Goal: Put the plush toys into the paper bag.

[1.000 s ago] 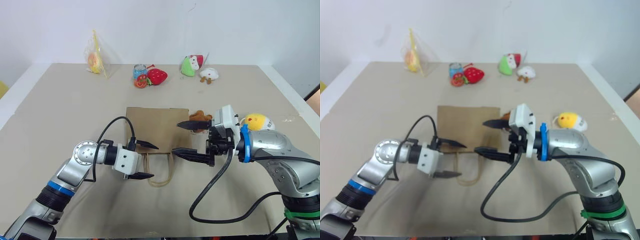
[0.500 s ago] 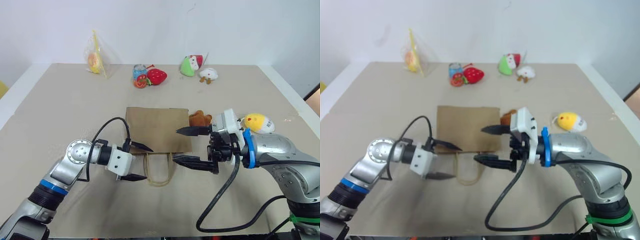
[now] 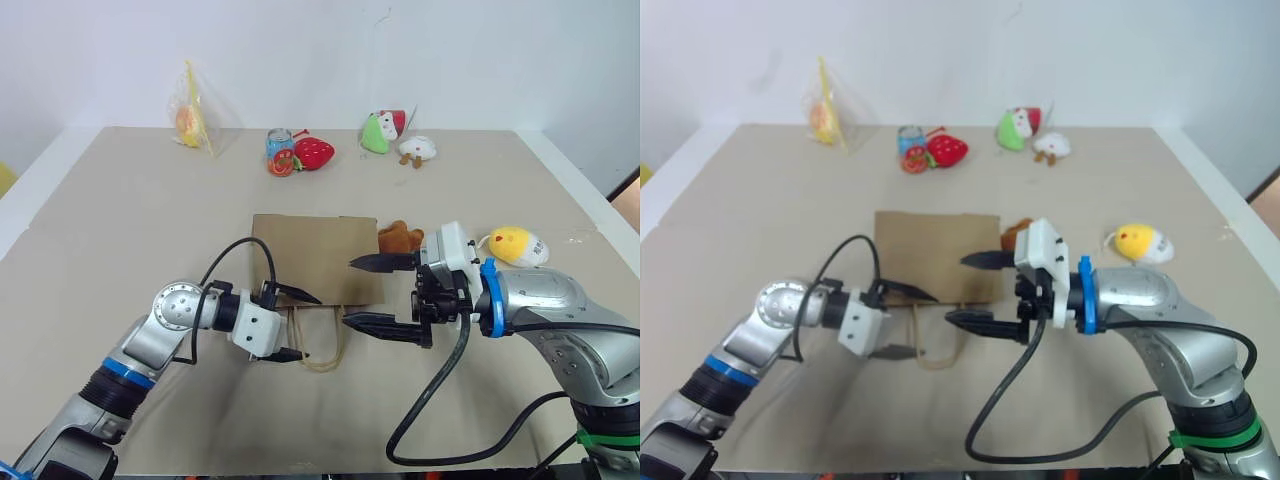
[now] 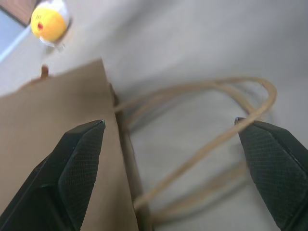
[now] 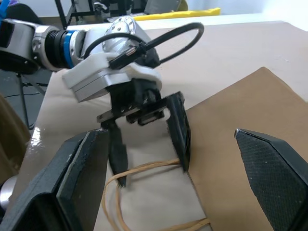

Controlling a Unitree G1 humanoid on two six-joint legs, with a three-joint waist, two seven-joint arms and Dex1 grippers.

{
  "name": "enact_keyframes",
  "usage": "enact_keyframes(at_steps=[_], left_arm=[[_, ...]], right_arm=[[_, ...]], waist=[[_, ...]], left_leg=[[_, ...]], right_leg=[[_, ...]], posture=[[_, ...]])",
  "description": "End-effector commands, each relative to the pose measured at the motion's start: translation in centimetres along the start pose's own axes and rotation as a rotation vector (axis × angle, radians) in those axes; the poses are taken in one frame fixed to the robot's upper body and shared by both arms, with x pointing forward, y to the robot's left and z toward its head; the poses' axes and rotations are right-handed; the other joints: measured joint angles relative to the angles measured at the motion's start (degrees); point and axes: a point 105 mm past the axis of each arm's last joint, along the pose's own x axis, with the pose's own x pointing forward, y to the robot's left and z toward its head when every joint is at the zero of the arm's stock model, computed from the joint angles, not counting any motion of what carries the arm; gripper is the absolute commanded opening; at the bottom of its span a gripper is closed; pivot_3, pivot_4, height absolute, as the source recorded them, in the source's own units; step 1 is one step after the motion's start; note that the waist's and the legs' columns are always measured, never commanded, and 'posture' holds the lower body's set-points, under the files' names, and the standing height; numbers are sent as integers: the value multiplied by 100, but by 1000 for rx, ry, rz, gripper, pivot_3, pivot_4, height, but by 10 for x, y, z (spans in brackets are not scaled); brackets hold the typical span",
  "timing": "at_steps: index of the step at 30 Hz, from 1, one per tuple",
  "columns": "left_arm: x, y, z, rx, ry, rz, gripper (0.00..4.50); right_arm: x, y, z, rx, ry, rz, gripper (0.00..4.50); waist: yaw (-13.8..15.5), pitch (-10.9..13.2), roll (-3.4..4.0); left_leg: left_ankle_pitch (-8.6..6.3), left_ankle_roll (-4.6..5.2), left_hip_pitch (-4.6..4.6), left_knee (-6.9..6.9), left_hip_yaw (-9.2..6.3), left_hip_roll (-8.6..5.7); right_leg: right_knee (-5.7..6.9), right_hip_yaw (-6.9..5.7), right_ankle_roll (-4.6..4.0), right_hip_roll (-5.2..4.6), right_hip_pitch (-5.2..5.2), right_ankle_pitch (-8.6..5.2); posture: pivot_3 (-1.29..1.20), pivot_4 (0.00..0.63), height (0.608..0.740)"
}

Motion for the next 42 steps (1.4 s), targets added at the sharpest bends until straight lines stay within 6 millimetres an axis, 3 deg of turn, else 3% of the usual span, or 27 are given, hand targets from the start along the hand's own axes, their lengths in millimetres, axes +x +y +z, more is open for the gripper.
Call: enact_keyframes(at_steps=[1,7,8,11,12,13,15,22,26,34,40,42], left_arm=[[2,4,9,64,-15,-2,4459],[-1,13,20,16,-78,49,4459],[-4,16,21,-2,-91,66,4072],[-14,17,27,-36,-123,66,3659],[-16,16,27,-42,-122,60,2963],[-17,14,25,-50,-117,54,2547],[-14,9,20,-62,-101,38,2234],[-11,15,21,-132,-131,75,77],[-17,26,19,-158,-131,121,77],[-36,70,24,-265,-179,343,77],[-39,82,24,-328,-189,423,0],[-39,86,26,-344,-199,445,0]], right_arm=[[1,4,9,-55,-22,3,4500],[1,1,9,-59,-22,-14,4500],[1,1,8,-59,-21,-17,4500],[-1,1,6,-58,-12,-24,4500],[-1,0,5,-57,-11,-25,4500],[-1,0,5,-56,-11,-26,4500],[0,0,5,-57,-10,-26,4500],[-1,-2,4,-56,-8,-29,4500],[-2,-2,3,-48,-2,-33,4500],[-14,3,3,13,37,-11,4500],[-13,12,-11,74,96,23,2591],[-8,14,-12,81,93,24,1567]], waist=[[0,0,0],[0,0,0],[0,0,0],[-3,0,0],[-4,0,0],[-4,0,1],[-4,0,1],[-3,0,1],[-2,0,1],[-7,0,1],[-2,0,0],[-7,0,0]], left_leg=[[0,0,0,0,0,0],[0,0,1,0,-2,1],[0,0,0,1,-2,1],[0,0,0,1,0,1],[0,0,0,1,-1,2],[0,0,1,0,-2,2],[0,0,1,0,-3,2],[0,0,1,3,0,0],[0,0,1,3,-3,2],[0,0,0,5,-3,-1],[0,0,0,5,-5,0],[0,0,0,6,-5,0]], right_leg=[[0,0,0,0,0,0],[0,-1,1,1,0,0],[0,-1,1,0,0,1],[0,0,1,0,1,1],[0,0,1,2,-1,1],[0,0,1,3,0,0],[0,-1,1,4,0,0],[0,2,2,1,1,1],[0,1,2,6,0,1],[1,2,2,4,2,1],[1,1,3,6,2,1],[1,2,4,5,3,2]], posture=[[0,150,740],[0,150,740],[0,150,740],[0,150,740],[0,150,740],[0,150,740],[0,150,740],[0,150,740],[0,150,740],[0,150,740],[0,150,740],[0,150,740]])
